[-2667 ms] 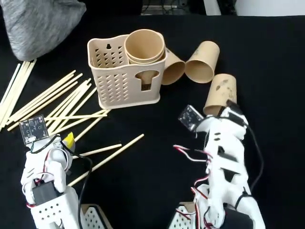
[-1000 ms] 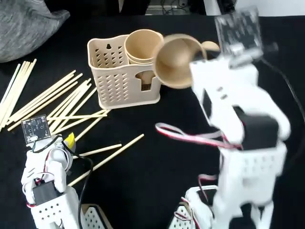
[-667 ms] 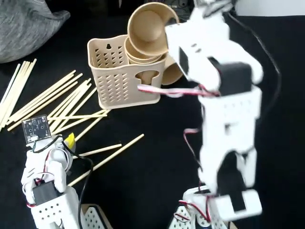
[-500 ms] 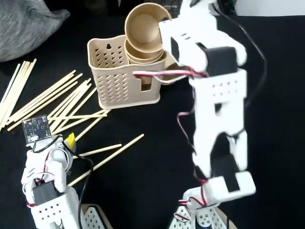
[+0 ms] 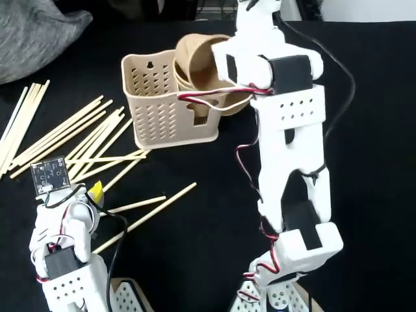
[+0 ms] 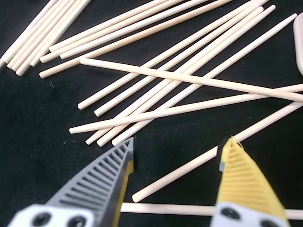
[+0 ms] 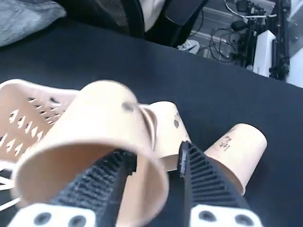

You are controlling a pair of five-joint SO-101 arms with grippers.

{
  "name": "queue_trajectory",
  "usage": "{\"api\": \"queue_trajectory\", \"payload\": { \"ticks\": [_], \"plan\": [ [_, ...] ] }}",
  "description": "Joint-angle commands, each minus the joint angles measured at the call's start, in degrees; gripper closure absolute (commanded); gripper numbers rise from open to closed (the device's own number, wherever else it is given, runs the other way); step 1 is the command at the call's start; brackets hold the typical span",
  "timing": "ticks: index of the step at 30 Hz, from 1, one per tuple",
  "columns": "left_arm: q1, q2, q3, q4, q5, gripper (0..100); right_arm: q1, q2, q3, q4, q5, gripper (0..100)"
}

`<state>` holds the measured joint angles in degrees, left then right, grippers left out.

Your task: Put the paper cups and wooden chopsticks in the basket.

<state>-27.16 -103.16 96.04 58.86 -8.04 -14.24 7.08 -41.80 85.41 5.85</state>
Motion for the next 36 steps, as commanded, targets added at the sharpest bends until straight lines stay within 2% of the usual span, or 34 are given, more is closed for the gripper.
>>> {"api": "queue_trajectory", "payload": {
  "ticks": [1,17,19,21,34,36],
  "plan": [
    [0.66,-0.26,0.48,-1.23,-0.44,71,-2.02,-3.21,-5.23,1.05,-0.35,82.8],
    [0.66,-0.26,0.48,-1.23,-0.44,71,-4.13,5.32,-11.03,-5.63,-0.44,83.5],
    [0.66,-0.26,0.48,-1.23,-0.44,71,-4.13,5.23,-13.32,-4.04,-0.44,88.8],
    [0.66,-0.26,0.48,-1.23,-0.44,71,-4.13,5.76,-15.52,-2.29,-0.09,98.5],
    [0.66,-0.26,0.48,-1.23,-0.44,71,-3.87,6.02,-16.22,0.79,-0.35,98.2],
    [0.66,-0.26,0.48,-1.23,-0.44,71,-3.87,6.46,-16.66,1.23,-0.35,95.1]
  ]
}}
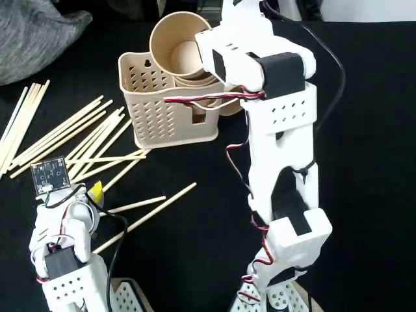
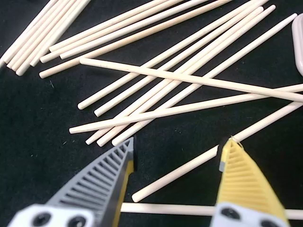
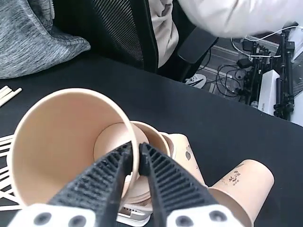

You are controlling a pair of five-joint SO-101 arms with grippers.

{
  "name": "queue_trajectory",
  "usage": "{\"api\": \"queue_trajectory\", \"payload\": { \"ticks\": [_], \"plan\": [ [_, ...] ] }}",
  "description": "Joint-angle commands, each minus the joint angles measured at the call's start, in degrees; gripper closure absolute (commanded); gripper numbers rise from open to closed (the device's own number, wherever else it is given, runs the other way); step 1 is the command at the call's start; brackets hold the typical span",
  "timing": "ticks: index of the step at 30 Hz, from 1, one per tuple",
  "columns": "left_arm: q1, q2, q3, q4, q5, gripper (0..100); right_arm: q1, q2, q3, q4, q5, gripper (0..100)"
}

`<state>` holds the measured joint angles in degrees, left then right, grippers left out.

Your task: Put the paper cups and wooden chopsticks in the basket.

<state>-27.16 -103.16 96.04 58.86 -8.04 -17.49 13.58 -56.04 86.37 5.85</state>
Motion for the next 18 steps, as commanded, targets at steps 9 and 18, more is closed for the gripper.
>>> {"api": "queue_trajectory", "payload": {
  "ticks": [9,18],
  "plan": [
    [0.66,-0.26,0.48,-1.23,-0.44,71,-0.7,-0.22,-2.51,1.41,0.18,71.6],
    [0.66,-0.26,0.48,-1.23,-0.44,71,0.44,-1.27,-2.33,3.52,3.6,71.6]
  ]
}}
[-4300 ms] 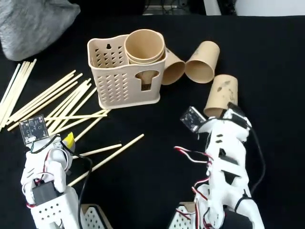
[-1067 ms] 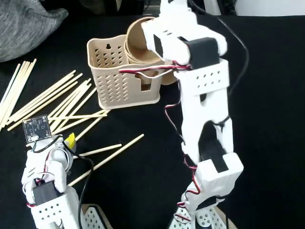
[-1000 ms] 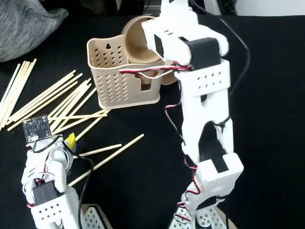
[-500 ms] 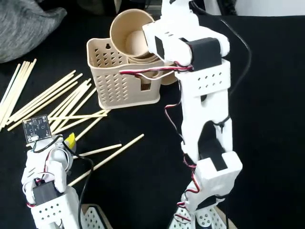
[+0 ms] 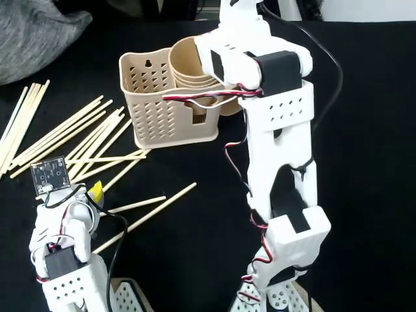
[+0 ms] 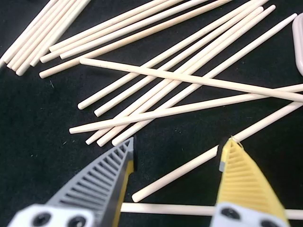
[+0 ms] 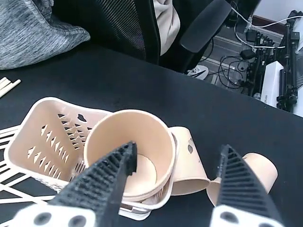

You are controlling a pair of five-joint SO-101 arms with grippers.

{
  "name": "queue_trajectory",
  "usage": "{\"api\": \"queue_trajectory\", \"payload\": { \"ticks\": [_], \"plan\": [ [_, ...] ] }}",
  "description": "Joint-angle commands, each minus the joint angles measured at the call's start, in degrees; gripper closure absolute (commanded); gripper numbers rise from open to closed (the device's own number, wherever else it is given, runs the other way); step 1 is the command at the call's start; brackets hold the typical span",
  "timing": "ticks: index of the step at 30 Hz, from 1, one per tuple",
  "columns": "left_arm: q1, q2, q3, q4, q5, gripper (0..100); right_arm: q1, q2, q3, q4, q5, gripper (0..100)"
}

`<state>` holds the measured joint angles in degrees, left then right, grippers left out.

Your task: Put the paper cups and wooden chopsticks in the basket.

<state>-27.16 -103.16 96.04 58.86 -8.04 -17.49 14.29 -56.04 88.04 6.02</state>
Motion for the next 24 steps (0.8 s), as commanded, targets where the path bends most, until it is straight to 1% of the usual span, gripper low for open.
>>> {"api": "queue_trajectory", "payload": {
  "ticks": [1,3,5,8,12,14,17,20,24],
  "plan": [
    [0.66,-0.26,0.48,-1.23,-0.53,71,0.97,-2.42,-2.07,3.43,7.03,71.6],
    [0.66,-0.26,0.48,-1.23,-0.53,71,2.2,-2.77,-1.98,8.62,16.35,71.6],
    [0.66,-0.26,0.48,-1.23,-0.53,71,3.6,-2.86,-1.01,13.63,27.87,71.6],
    [0.66,-0.26,0.48,-1.23,-0.62,71,9.76,-5.05,7.34,13.01,36.22,71.3],
    [0.66,-0.26,0.48,-1.23,-0.7,71,15.3,-7.87,22.55,10.9,45.19,71.3],
    [0.66,-0.26,0.48,-1.23,-0.7,71,17.93,-9.1,30.73,5.1,47.47,71.3],
    [0.66,-0.26,0.48,-1.23,-0.7,71,21.98,-11.21,44.09,-7.56,49.93,71.3],
    [0.66,-0.26,0.48,-1.23,-0.7,71,24.18,-12.79,56.57,-22.07,51.16,71.3],
    [0.66,-0.26,0.48,-1.23,-0.7,71,25.49,-12.62,70.37,-44.13,50.99,71.5]
  ]
}}
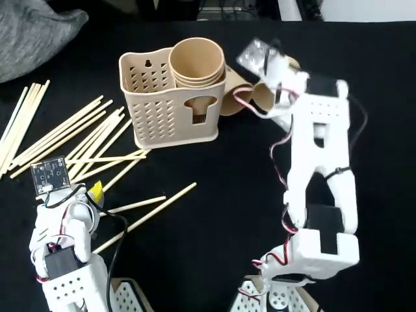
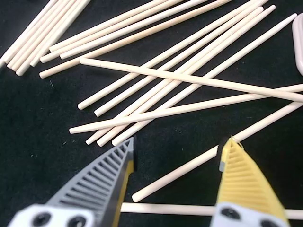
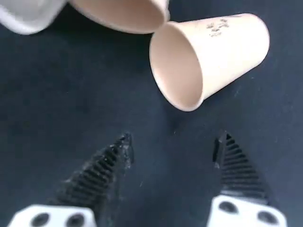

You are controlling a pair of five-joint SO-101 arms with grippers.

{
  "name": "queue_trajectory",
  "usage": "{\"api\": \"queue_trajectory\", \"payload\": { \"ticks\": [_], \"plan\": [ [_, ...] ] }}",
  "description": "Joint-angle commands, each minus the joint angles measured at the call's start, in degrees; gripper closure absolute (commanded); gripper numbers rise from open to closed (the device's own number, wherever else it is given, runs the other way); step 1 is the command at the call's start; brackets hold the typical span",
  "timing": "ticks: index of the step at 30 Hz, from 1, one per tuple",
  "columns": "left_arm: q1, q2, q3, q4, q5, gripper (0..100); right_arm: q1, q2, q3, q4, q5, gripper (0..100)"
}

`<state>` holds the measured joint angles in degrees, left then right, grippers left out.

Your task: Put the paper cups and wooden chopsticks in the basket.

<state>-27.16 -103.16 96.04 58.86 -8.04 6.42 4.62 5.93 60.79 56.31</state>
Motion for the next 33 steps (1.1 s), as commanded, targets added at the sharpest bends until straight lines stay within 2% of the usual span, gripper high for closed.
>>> {"api": "queue_trajectory", "payload": {
  "ticks": [1,3,7,9,13,14,15,23,29,31,33],
  "plan": [
    [0.66,-0.26,0.48,-1.23,-0.7,71,1.58,-2.59,11.38,-21.54,0.7,71.6],
    [0.66,-0.26,0.48,-1.23,-0.7,71,1.32,-2.15,16.13,-29.19,0.26,71.6],
    [0.66,-0.26,0.48,-1.23,-0.7,71,1.85,-1.19,21.49,-44.48,-5.19,72.4],
    [0.66,-0.26,0.48,-1.23,-0.7,71,2.99,-0.75,23.78,-51.87,-6.42,77.6],
    [0.66,-0.26,0.48,-1.23,-0.7,71,4.75,-0.22,28.44,-63.74,-6.42,97.0],
    [0.66,-0.26,0.48,-1.23,-0.7,71,5.01,-0.48,29.58,-65.58,-6.42,99.2],
    [0.66,-0.26,0.48,-1.23,-0.7,71,5.19,-0.92,30.64,-66.99,-6.42,97.3],
    [0.66,-0.26,0.48,-1.23,-0.62,71,7.03,-8.75,36.44,-67.34,-6.68,98.8],
    [0.66,-0.26,0.48,-1.14,-0.53,71,5.1,-15.96,37.93,-57.85,-9.41,97.9],
    [0.66,-0.26,0.48,-1.05,-0.44,71,3.08,-15.16,37.93,-57.32,-9.41,90.4],
    [0.66,-0.26,0.48,-1.14,-0.44,71,1.49,-13.23,37.76,-57.14,-9.41,78.7]
  ]
}}
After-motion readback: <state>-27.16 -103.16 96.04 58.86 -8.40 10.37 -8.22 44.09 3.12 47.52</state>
